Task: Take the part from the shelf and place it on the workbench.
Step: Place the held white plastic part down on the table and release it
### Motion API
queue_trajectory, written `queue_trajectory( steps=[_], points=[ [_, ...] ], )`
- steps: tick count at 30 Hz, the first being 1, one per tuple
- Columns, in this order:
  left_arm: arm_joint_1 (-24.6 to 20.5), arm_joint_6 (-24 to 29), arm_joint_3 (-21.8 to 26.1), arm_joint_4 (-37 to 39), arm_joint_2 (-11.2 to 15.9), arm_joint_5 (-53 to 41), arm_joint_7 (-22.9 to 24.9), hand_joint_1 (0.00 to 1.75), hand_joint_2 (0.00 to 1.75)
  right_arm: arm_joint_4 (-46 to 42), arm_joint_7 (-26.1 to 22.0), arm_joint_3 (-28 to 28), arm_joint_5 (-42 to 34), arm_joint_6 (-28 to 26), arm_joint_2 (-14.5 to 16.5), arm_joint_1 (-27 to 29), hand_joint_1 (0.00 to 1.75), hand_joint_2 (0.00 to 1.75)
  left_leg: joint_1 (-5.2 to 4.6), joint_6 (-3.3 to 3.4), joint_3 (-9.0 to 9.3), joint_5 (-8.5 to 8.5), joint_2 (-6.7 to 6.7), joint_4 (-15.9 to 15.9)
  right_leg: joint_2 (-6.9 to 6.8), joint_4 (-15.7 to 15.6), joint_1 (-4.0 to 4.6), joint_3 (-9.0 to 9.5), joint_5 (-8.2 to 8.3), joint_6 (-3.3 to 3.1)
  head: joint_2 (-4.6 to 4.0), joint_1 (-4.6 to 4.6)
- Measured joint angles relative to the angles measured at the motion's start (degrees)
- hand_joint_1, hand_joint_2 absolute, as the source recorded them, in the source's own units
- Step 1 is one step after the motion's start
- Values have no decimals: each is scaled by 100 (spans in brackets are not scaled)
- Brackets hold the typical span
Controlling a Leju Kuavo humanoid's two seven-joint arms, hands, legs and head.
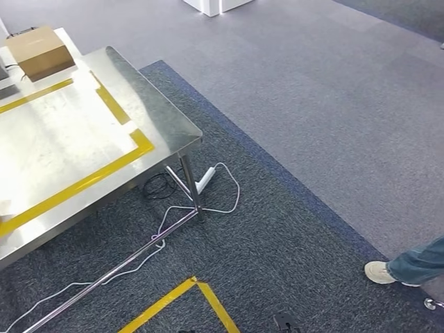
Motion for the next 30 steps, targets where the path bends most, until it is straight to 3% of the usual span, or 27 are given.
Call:
queue_trajectory(
  steps=[1, 2, 4, 6, 7, 9, 11, 13, 14, 15, 16, 18, 20, 22, 24, 26, 28, 30],
  points=[
    [1, 0, 60, 63, -59, -56, 0, 0, 0, 2, 0, -1, 1, 0, -2, 11, 0, 0, 2, -3, 19, 56, 12, -5, -64, 1, 1, 3, -7, 1, 0, 1],
    [2, -1, 122, 117, -107, -104, 0, 0, 0, 3, 0, -1, 5, -1, -3, 18, 0, 0, 3, -4, 152, 200, 50, -232, -126, 2, 1, 9, -16, 9, 0, -1],
    [-10, -2, 260, 209, -184, -194, -4, 0, 0, 4, 0, -1, 13, -7, -8, 19, 0, 0, -12, -2, 596, 506, 319, -1003, -236, 20, 23, 37, -50, 57, 0, -5],
    [-23, -5, 397, 298, -280, -293, -12, 0, 0, 5, 0, -2, 18, -22, -23, 18, 0, 0, -38, 51, 855, 611, 511, -1473, -343, 35, 64, 77, -101, 121, 0, 4],
    [-22, -7, 464, 347, -332, -346, -16, 0, 0, 6, 0, -3, 19, -30, -32, 19, 0, 0, -54, 91, 867, 591, 495, -1517, -403, 27, 79, 102, -121, 149, 0, 7],
    [6, -8, 618, 441, -419, -456, -30, 0, 0, 8, 2, -4, 20, -41, -42, 18, 0, 0, -43, 171, 856, 597, 339, -1516, -460, 14, 71, 145, -159, 211, 0, 17],
    [3, -4, 779, 522, -482, -578, -59, 0, 0, 9, 2, -5, 24, -43, -44, 20, 0, 0, -16, 244, 857, 610, 202, -1523, -198, 264, 47, 50, -340, 280, 0, 31],
    [-22, 2, 901, 608, -546, -720, -96, 0, 0, 12, -9, -5, 30, -43, -46, 34, 0, 0, -8, 295, 850, 617, 58, -1524, 136, 991, 34, -292, -699, 310, 0, 49],
    [-35, 5, 955, 661, -585, -798, -113, 0, 0, 15, -14, -5, 32, -42, -49, 44, 0, 0, -12, 309, 846, 618, -20, -1523, 201, 1388, 34, -494, -848, 307, 0, 54],
    [-41, 10, 1016, 719, -625, -879, -126, 0, 0, 17, -17, -5, 34, -41, -53, 52, 0, 0, -17, 314, 846, 616, -104, -1521, 225, 1642, 37, -640, -901, 297, 0, 55],
    [-45, 16, 1083, 774, -663, -957, -142, 0, 0, 20, -16, -5, 38, -40, -58, 58, 0, 0, -22, 316, 849, 614, -188, -1520, 235, 1684, 40, -694, -842, 280, 0, 54],
    [-63, 35, 1228, 874, -722, -1090, -186, 0, 0, 23, -10, -6, 48, -38, -68, 61, 0, 0, -27, 316, 858, 613, -367, -1519, 317, 1112, 42, -483, -438, 222, 0, 55],
    [-85, 50, 1344, 951, -755, -1158, -216, 0, 0, 25, -13, -6, 53, -36, -75, 51, 0, 0, -27, 292, 852, 613, -533, -1513, 555, 347, 27, -142, -116, 164, 0, 52],
    [-103, 51, 1431, 1012, -774, -1214, -225, 0, 0, 26, -45, -5, 55, -31, -79, 38, 0, 0, -9, 227, 817, 627, -671, -1514, 655, 66, 27, 9, -74, 146, 0, 50],
    [-112, 49, 1535, 1072, -793, -1292, -231, 0, 0, 26, -64, -9, 59, -25, -81, 29, 0, 0, 19, 144, 790, 653, -767, -1534, 518, 29, 33, 44, -56, 112, 0, 52],
    [-134, 49, 1658, 1144, -814, -1389, -227, 0, 0, 26, -39, -14, 64, -22, -86, 25, 0, 0, 1, 83, 711, 542, -525, -1386, 376, -38, 17, 80, -20, 49, 0, 33],
    [-196, 52, 1744, 1227, -843, -1504, -213, 0, 0, 26, -20, -18, 67, -19, -89, 35, 0, 0, -29, 39, 432, 202, -130, -805, 225, -76, 14, 101, -9, 13, 0, 10],
    [-237, 57, 1793, 1310, -895, -1597, -205, 0, 0, 27, -20, -22, 69, -17, -93, 48, 0, 0, -18, 6, 110, -76, 5, -133, 65, -76, 18, 101, -23, 2, 0, 5]
  ],
)
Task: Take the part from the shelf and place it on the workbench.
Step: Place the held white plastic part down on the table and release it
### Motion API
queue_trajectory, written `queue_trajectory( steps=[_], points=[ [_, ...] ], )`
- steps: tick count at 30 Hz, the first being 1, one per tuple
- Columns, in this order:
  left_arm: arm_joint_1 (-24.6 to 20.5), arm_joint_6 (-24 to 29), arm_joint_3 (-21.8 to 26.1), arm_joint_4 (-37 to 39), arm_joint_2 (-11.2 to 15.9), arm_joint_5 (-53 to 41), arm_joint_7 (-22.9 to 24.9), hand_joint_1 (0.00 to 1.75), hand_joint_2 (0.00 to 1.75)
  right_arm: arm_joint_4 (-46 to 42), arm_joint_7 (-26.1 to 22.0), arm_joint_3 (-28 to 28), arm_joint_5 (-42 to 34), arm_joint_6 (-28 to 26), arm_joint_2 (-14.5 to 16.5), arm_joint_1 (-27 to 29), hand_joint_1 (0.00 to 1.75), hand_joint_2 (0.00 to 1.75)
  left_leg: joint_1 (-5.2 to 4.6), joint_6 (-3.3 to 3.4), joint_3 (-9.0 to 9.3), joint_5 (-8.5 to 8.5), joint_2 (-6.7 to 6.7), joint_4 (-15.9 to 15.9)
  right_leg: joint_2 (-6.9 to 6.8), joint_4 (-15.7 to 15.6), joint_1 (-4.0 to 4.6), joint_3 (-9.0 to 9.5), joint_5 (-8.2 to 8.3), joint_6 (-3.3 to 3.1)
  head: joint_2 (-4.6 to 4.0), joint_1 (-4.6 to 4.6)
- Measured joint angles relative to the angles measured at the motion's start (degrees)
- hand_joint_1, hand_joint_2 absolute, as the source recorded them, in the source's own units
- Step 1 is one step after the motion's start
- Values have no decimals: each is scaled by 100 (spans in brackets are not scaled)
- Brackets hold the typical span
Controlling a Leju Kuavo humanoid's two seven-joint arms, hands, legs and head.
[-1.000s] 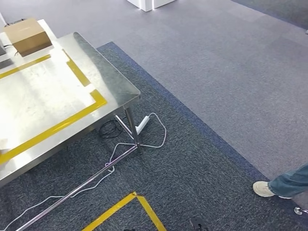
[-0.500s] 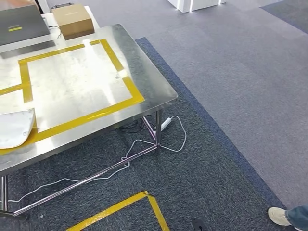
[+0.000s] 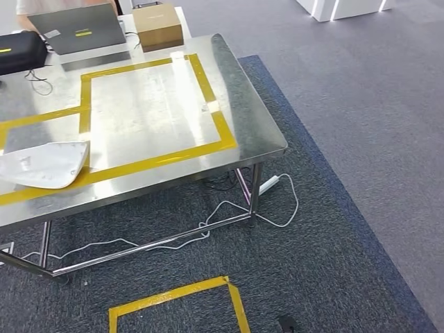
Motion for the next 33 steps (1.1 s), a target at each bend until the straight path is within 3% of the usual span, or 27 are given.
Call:
queue_trajectory(
  steps=[1, 2, 3, 5, 7, 9, 10, 12, 13, 14, 15, 16, 17, 18, 19, 21, 22, 24, 25, 26, 27, 29, 31, 32, 33],
  points=[
    [-4, 1, 28, 39, -26, -43, 2, 0, 0, 1, 0, -2, 1, 0, -3, 3, 0, 0, 8, -9, -51, 4, 17, 121, -78, 0, 1, 2, -9, 2, 0, 0],
    [-9, 1, 58, 71, -43, -88, 8, 0, 0, 2, 0, -2, 1, 0, -5, 4, 0, 0, 13, -16, 14, 115, 36, 18, -153, 1, 0, 8, -19, 10, 0, -1],
    [-16, -1, 91, 97, -55, -153, 27, 0, 0, 3, 0, -3, 1, 1, -5, 3, 0, 0, 15, -20, 191, 297, 90, -292, -227, 1, 0, 22, -32, 27, 0, -1],
    [-49, -5, 154, 147, -103, -322, 103, 0, 0, 5, 0, -4, 1, 9, -8, 0, 0, 0, 2, -8, 623, 596, 337, -1060, -363, 13, 20, 61, -72, 85, 0, -1],
    [-84, 2, 203, 235, -233, -489, 235, 0, 0, 5, 0, -3, 1, 21, -16, -6, 0, 0, -29, 78, 813, 662, 444, -1416, -481, 18, 50, 92, -118, 155, 0, 10],
    [-82, 50, 227, 398, -415, -579, 415, 0, 0, 5, 0, -3, 3, 33, -22, -15, 0, 0, -50, 187, 810, 651, 296, -1427, -598, -3, 46, 146, -154, 218, 0, 24],
    [-72, 86, 233, 499, -498, -595, 501, 0, 0, 5, 1, -3, 5, 38, -22, -19, 0, 0, -46, 223, 813, 651, 226, -1429, -543, 18, 31, 159, -198, 258, 0, 32],
    [-86, 151, 233, 698, -660, -617, 607, 0, 0, 5, 0, -3, 11, 40, -23, -18, 0, 0, -26, 291, 813, 666, 97, -1434, -215, 374, 3, 24, -441, 321, 0, 45],
    [-109, 177, 232, 797, -730, -623, 629, 0, 0, 5, -3, -2, 13, 40, -25, -11, 0, 0, -22, 316, 805, 671, 30, -1433, -9, 739, -5, -144, -632, 340, 0, 57],
    [-137, 193, 232, 895, -795, -625, 642, 0, 0, 7, -7, -2, 14, 40, -28, 0, 0, 0, -25, 336, 798, 674, -45, -1433, 103, 1165, -6, -348, -820, 340, 0, 64],
    [-159, 203, 234, 998, -858, -620, 648, 0, 0, 9, -11, -2, 14, 39, -32, 11, 0, 0, -33, 347, 793, 675, -125, -1432, 148, 1521, -4, -535, -939, 332, 0, 72],
    [-173, 207, 239, 1103, -919, -613, 656, 0, 0, 11, -11, -2, 14, 38, -36, 19, 0, 0, -43, 350, 792, 675, -210, -1431, 165, 1708, 0, -651, -952, 317, 0, 74],
    [-179, 207, 246, 1191, -967, -604, 664, 0, 0, 13, -7, -3, 14, 36, -39, 25, 0, 0, -52, 352, 795, 674, -293, -1430, 177, 1665, 7, -662, -848, 294, 0, 78],
    [-183, 205, 251, 1272, -1015, -593, 669, 0, 0, 14, -3, -3, 14, 34, -42, 26, 0, 0, -58, 352, 802, 674, -377, -1430, 217, 1389, 12, -562, -641, 263, 0, 78],
    [-198, 198, 255, 1349, -1064, -581, 681, 0, 0, 14, 2, -4, 14, 32, -44, 26, 0, 0, -58, 350, 807, 675, -462, -1430, 324, 968, 16, -388, -398, 228, 0, 77],
    [-255, 165, 273, 1558, -1172, -561, 727, 0, 0, 14, -6, -4, 15, 27, -50, 25, 0, 0, -73, 330, 796, 682, -623, -1420, 565, 260, -7, -73, -116, 181, 0, 73],
    [-286, 142, 294, 1696, -1241, -557, 766, 0, 0, 15, -20, -5, 18, 23, -52, 24, 0, 0, -73, 309, 778, 693, -694, -1418, 630, 101, -16, 9, -85, 175, 0, 72],
    [-316, 116, 352, 1999, -1390, -563, 866, 0, 0, 16, -46, -8, 28, 19, -55, 18, 0, 0, -58, 243, 736, 726, -825, -1430, 554, 62, -16, 51, -93, 165, 0, 73],
    [-319, 118, 387, 2177, -1493, -554, 940, 0, 0, 16, -37, -11, 36, 17, -58, 13, 0, 0, -55, 213, 719, 724, -794, -1422, 485, 42, -19, 64, -77, 139, 0, 70],
    [-334, 127, 425, 2363, -1590, -536, 1035, 0, 0, 16, -24, -15, 43, 16, -62, 9, 0, 0, -64, 184, 682, 676, -658, -1358, 414, 11, -26, 79, -57, 108, 0, 58],
    [-365, 126, 462, 2547, -1692, -512, 1139, 0, 0, 16, -10, -20, 50, 15, -65, 11, 0, 0, -75, 159, 603, 566, -467, -1198, 331, -23, -37, 95, -40, 77, 0, 43],
    [-462, 110, 519, 2910, -1879, -478, 1348, 0, 0, 17, 4, -28, 62, 15, -76, 33, 0, 0, -77, 119, 306, 227, -94, -588, 150, -48, -36, 111, -36, 41, 0, 12],
    [-524, 77, 539, 3209, -2050, -483, 1479, 0, 0, 21, 4, -34, 68, 16, -90, 56, 0, 0, -40, 82, 39, 32, -7, -36, -41, -48, -31, 110, -49, 31, 0, 2],
    [-533, 62, 546, 3332, -2118, -486, 1525, 0, 0, 23, 4, -40, 68, 16, -96, 59, 0, 0, -20, 65, 21, 72, 13, 15, -128, -47, -33, 112, -58, 35, 0, 0],
    [-533, 37, 554, 3422, -2172, -480, 1561, 0, 0, 24, 4, -46, 68, 15, -98, 58, 0, 0, -2, 51, 117, 208, 49, -148, -203, -46, -35, 117, -68, 47, 0, -5]
  ],
)
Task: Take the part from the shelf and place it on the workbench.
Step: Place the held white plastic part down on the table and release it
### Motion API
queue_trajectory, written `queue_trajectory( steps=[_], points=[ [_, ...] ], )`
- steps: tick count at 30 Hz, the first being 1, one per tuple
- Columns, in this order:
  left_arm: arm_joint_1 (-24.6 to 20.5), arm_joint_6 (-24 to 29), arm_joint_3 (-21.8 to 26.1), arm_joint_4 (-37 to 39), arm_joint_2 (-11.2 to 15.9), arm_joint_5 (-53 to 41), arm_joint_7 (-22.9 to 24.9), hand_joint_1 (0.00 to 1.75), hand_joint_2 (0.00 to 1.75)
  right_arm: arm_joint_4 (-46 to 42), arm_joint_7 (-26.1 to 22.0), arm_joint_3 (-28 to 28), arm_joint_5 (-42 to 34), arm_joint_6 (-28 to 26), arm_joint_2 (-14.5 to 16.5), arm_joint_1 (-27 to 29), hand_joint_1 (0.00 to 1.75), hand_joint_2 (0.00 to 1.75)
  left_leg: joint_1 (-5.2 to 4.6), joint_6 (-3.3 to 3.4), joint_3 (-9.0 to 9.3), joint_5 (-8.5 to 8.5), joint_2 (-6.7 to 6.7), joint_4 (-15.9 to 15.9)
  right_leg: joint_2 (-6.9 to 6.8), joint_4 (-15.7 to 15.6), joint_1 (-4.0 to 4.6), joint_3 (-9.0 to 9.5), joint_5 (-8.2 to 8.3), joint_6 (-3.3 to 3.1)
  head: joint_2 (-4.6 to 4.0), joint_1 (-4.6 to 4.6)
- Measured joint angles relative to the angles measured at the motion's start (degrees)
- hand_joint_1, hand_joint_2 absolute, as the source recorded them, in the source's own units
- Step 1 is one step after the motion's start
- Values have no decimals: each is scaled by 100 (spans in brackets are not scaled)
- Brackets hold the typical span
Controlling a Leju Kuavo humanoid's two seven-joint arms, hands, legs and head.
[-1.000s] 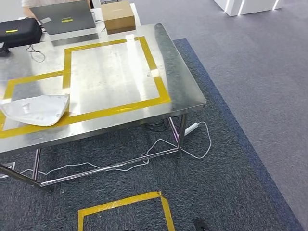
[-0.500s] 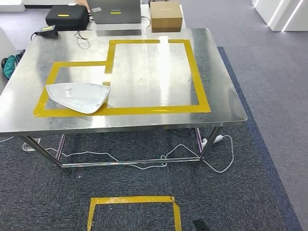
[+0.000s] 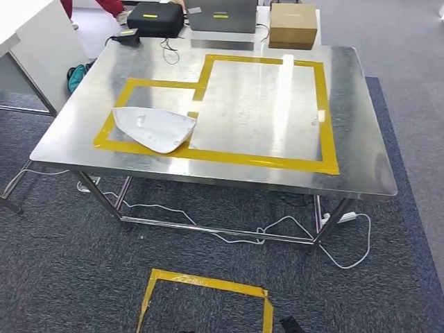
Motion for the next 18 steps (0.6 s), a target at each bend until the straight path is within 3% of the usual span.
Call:
queue_trajectory(
  steps=[2, 4, 5, 7, 9, 11, 13, 14, 15, 16, 18],
  points=[
    [-16, -72, 25, 129, -81, 35, 66, 0, 0, 1, 1, -13, -1, -10, -2, -2, 0, 0, 5, -21, 394, 324, 222, -691, -135, 16, 6, 20, -35, 56, 0, -3],
    [-69, -120, 50, 236, -191, 127, 123, 0, 0, 1, 0, -24, -10, -33, -9, 4, 0, 0, -22, 35, 660, 454, 386, -1181, -258, 47, 29, 16, -91, 140, 0, -5],
    [-89, -109, 62, 287, -272, 187, 149, 0, 0, 2, 0, -30, -20, -49, -13, 5, 0, 0, -45, 80, 684, 437, 381, -1244, -318, 51, 38, 21, -113, 179, 0, -1],
    [-92, -43, 89, 372, -430, 292, 190, 0, 0, 2, 0, -42, -41, -76, -20, -6, 0, 0, -59, 181, 669, 440, 233, -1249, -376, 49, 13, 74, -145, 248, 0, 17],
    [-94, 5, 108, 437, -559, 352, 232, 0, 0, 1, -1, -58, -61, -95, -26, -2, 0, 0, -47, 257, 664, 460, 111, -1257, -105, 264, -18, 23, -315, 312, 0, 36],
    [-131, 18, 121, 498, -668, 392, 274, 0, 0, 6, -8, -69, -73, -103, -43, 35, 0, 0, -41, 310, 648, 472, -18, -1260, 259, 966, -27, -290, -692, 339, 0, 68],
    [-161, 18, 131, 547, -746, 419, 300, 0, 0, 15, -15, -74, -74, -103, -62, 76, 0, 0, -46, 333, 635, 474, -182, -1258, 364, 1688, -27, -649, -947, 337, 0, 83],
    [-165, 15, 136, 567, -776, 438, 304, 0, 0, 19, -15, -78, -74, -105, -68, 89, 0, 0, -47, 334, 635, 476, -269, -1256, 374, 1768, -30, -712, -904, 332, 0, 85],
    [-165, 12, 140, 582, -798, 462, 307, 0, 0, 21, -15, -86, -74, -108, -74, 96, 0, 0, -44, 329, 639, 478, -358, -1253, 389, 1622, -36, -669, -752, 328, 0, 85],
    [-167, 12, 144, 596, -821, 484, 306, 0, 0, 21, -14, -97, -74, -111, -81, 98, 0, 0, -39, 319, 644, 482, -448, -1251, 437, 1271, -50, -525, -521, 325, 0, 85],
    [-177, 33, 149, 616, -861, 502, 287, 0, 0, 23, -20, -119, -74, -116, -90, 98, 0, 0, -37, 272, 632, 494, -611, -1236, 714, 496, -99, -194, -193, 325, 0, 92]
  ],
)
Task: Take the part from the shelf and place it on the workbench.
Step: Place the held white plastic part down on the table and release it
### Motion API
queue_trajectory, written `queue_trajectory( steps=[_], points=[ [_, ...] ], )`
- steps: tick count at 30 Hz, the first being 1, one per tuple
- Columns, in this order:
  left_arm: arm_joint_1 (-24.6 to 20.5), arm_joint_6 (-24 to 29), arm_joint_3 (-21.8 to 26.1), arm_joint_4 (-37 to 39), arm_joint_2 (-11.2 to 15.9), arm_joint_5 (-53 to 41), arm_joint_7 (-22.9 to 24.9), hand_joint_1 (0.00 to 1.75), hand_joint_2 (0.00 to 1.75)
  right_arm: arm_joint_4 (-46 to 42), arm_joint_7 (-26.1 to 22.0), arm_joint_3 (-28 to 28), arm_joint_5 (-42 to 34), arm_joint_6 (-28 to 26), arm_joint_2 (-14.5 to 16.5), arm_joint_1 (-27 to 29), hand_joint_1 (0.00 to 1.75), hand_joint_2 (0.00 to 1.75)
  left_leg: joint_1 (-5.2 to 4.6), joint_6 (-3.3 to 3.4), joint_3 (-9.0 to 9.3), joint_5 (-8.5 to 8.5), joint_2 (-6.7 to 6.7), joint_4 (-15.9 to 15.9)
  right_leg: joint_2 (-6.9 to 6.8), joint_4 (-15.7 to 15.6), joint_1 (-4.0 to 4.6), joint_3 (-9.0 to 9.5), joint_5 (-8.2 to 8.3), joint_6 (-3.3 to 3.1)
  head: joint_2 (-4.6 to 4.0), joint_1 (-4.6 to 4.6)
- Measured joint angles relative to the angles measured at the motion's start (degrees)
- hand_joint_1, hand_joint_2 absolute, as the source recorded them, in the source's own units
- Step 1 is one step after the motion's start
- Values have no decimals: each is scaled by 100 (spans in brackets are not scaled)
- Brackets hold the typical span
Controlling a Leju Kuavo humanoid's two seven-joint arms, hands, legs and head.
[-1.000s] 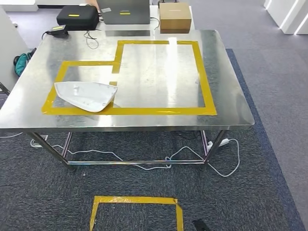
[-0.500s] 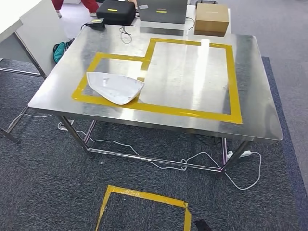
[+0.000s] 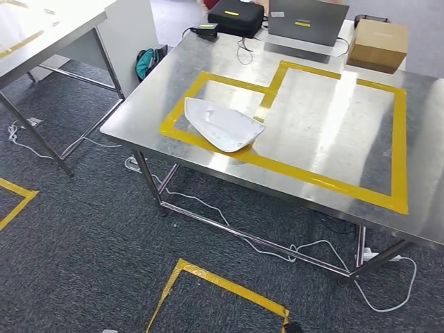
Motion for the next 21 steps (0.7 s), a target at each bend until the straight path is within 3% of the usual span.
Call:
queue_trajectory(
  steps=[2, 4, 6, 8, 9, 10, 11, 12, 13, 15, 17, 19, 20, 21],
  points=[
    [-8, 38, 1, 9, -23, -1, -34, 0, 0, 3, -43, -13, -1, -4, -4, -5, 0, 0, 6, -75, -45, 30, -132, -1, 183, -322, -16, 145, 55, -23, 0, 6],
    [10, 71, 2, 11, -34, -10, -63, 0, 0, 2, -77, -32, -4, -8, -8, -15, 0, 0, 36, -160, -89, 73, -243, -23, 80, -330, 0, 165, 72, -99, 0, 5],
    [28, 144, 1, 12, -45, -58, -105, 0, 0, 2, -70, -51, -8, -16, -12, -17, 0, 0, 22, -211, -174, -25, -45, 121, -69, -356, 2, 183, 111, -187, 0, -24],
    [12, 249, -22, 12, -59, -136, -163, 0, 0, 3, -70, -63, -9, -27, -15, 7, 0, 0, -17, -223, -462, -376, 359, 732, -259, -376, 28, 187, 125, -241, 0, -64],
    [2, 289, -39, 12, -65, -163, -186, 0, 0, 4, -72, -69, -9, -33, -15, 23, 0, 0, -24, -224, -653, -567, 482, 1140, -363, -376, 48, 185, 121, -258, 0, -74],
    [-1, 314, -55, 13, -72, -181, -203, 0, 0, 4, -72, -77, -9, -36, -16, 36, 0, 0, -25, -221, -803, -693, 542, 1475, -465, -376, 67, 184, 116, -268, 0, -74],
    [6, 327, -64, 13, -78, -189, -211, 0, 0, 5, -69, -83, -10, -38, -16, 41, 0, 0, -26, -212, -859, -710, 566, 1629, -559, -376, 83, 185, 110, -276, 0, -74],
    [18, 334, -70, 14, -84, -191, -214, 0, 0, 6, -66, -87, -10, -39, -16, 39, 0, 0, -30, -197, -803, -622, 580, 1562, -640, -375, 94, 188, 105, -282, 0, -75],
    [28, 344, -73, 14, -86, -196, -220, 0, 0, 6, -63, -89, -11, -40, -16, 34, 0, 0, -41, -172, -636, -457, 618, 1283, -714, -375, 103, 195, 100, -283, 0, -75],
    [26, 390, -87, 14, -86, -214, -250, 0, 0, 6, -64, -90, -11, -42, -16, 25, 0, 0, -105, -99, -181, -150, 898, 485, -850, -364, 131, 213, 75, -265, 0, -79],
    [4, 444, -111, 14, -87, -237, -290, 0, 0, 6, -65, -91, -11, -45, -16, 25, 0, 0, -165, -40, 50, -61, 1113, 35, -981, -361, 168, 227, 42, -225, 0, -72],
    [8, 482, -124, 14, -91, -244, -303, 0, 0, 5, -66, -91, -11, -51, -15, 16, 0, 0, -174, -2, 48, -63, 1015, -15, -1119, -381, 183, 264, 22, -185, 0, -66],
    [19, 502, -125, 15, -92, -244, -300, 0, 0, 5, -66, -91, -9, -56, -15, 9, 0, 0, -162, 23, 48, -50, 942, -29, -1094, -361, 176, 274, -12, -154, 0, -61],
    [25, 519, -128, 15, -91, -244, -293, 0, 0, 5, -66, -91, -5, -62, -15, 6, 0, 0, -146, 50, 47, -33, 867, -41, -980, -265, 165, 243, -93, -124, 0, -48]
  ],
)
